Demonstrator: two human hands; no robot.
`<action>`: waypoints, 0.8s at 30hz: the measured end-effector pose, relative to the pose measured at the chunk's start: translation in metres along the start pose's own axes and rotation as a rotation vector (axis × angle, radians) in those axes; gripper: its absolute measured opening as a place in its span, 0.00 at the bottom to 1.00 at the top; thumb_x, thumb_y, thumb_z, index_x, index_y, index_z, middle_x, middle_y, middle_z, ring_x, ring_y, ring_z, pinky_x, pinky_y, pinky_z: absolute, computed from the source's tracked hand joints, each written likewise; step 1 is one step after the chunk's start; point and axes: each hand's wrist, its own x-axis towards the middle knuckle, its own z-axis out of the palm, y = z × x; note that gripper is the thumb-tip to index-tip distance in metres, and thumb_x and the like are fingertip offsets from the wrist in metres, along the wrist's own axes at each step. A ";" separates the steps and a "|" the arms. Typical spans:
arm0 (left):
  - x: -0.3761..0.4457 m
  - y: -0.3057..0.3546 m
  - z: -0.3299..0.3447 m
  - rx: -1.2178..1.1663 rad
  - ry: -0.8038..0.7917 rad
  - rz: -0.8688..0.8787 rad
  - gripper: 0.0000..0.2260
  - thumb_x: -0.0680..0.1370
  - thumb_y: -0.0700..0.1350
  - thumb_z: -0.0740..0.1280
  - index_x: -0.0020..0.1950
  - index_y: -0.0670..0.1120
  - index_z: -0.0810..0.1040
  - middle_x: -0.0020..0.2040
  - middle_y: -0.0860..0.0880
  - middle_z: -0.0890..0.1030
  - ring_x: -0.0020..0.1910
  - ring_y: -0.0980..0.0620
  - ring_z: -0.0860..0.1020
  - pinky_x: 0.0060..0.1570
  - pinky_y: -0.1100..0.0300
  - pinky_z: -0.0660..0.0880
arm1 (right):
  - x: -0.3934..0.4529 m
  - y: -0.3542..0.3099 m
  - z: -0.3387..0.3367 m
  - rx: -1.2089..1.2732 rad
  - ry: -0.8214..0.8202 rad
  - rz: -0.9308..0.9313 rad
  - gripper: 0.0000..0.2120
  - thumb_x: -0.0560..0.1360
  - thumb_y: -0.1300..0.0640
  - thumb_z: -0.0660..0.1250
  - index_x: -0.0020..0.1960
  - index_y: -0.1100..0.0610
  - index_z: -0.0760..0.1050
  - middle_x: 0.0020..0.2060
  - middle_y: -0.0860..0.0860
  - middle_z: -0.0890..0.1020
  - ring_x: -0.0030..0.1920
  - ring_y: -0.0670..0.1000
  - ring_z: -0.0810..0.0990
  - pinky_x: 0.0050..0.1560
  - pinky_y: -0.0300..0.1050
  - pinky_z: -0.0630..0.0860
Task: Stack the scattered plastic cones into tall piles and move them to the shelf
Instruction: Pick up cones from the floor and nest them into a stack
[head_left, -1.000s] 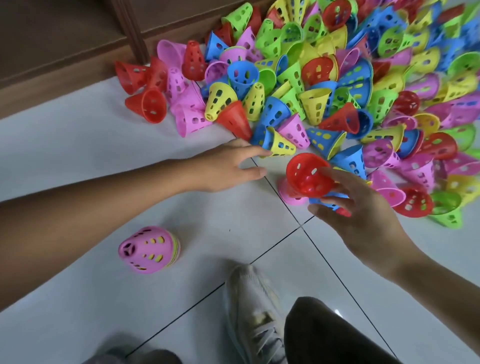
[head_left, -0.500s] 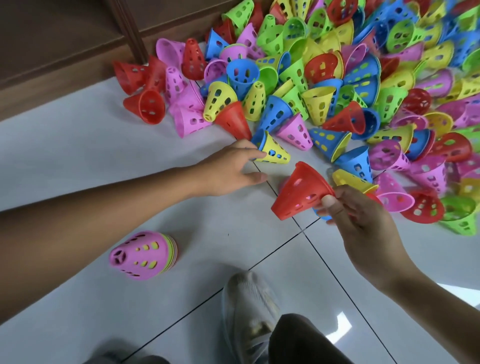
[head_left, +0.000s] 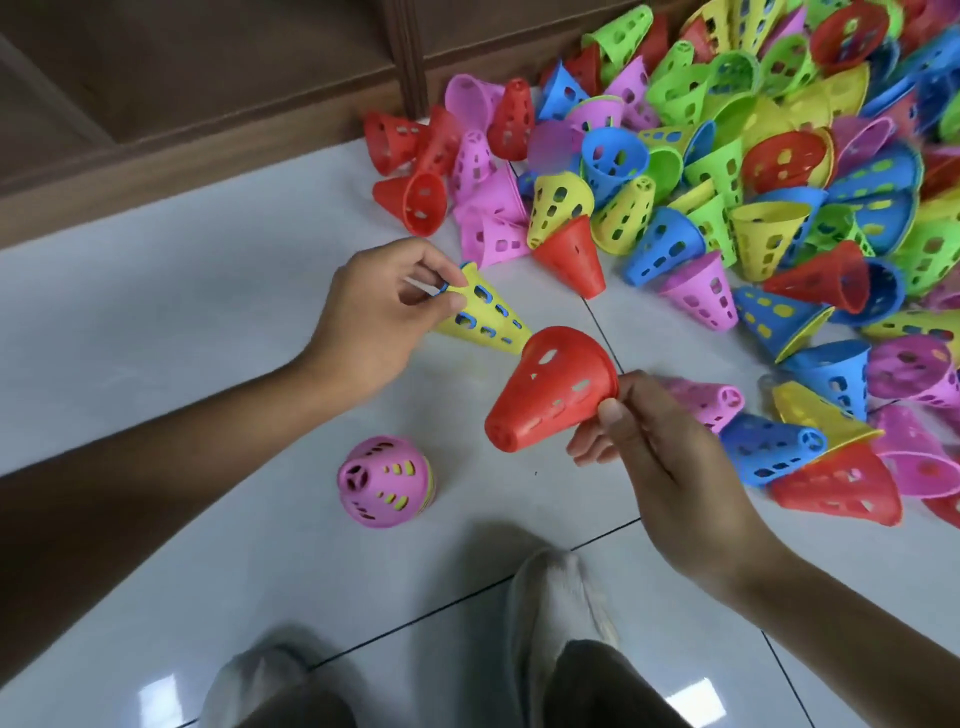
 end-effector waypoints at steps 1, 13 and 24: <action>-0.005 -0.001 -0.011 -0.043 0.041 -0.018 0.06 0.73 0.37 0.74 0.46 0.47 0.81 0.42 0.48 0.84 0.36 0.54 0.81 0.41 0.54 0.77 | 0.002 -0.004 0.005 0.034 -0.021 -0.003 0.13 0.84 0.56 0.55 0.46 0.59 0.75 0.39 0.49 0.83 0.42 0.52 0.82 0.46 0.45 0.78; -0.074 0.009 -0.097 -0.529 0.318 -0.223 0.11 0.82 0.38 0.64 0.63 0.38 0.78 0.54 0.42 0.84 0.50 0.45 0.84 0.48 0.56 0.81 | 0.012 -0.049 0.067 0.555 -0.334 0.294 0.17 0.84 0.57 0.54 0.46 0.68 0.74 0.39 0.63 0.83 0.41 0.60 0.80 0.48 0.56 0.77; -0.119 0.016 -0.093 -0.680 0.198 -0.291 0.10 0.77 0.43 0.66 0.55 0.46 0.83 0.49 0.46 0.86 0.47 0.50 0.85 0.43 0.61 0.80 | 0.005 -0.043 0.093 0.332 -0.452 0.414 0.20 0.85 0.54 0.53 0.50 0.66 0.78 0.43 0.59 0.86 0.41 0.54 0.82 0.51 0.53 0.78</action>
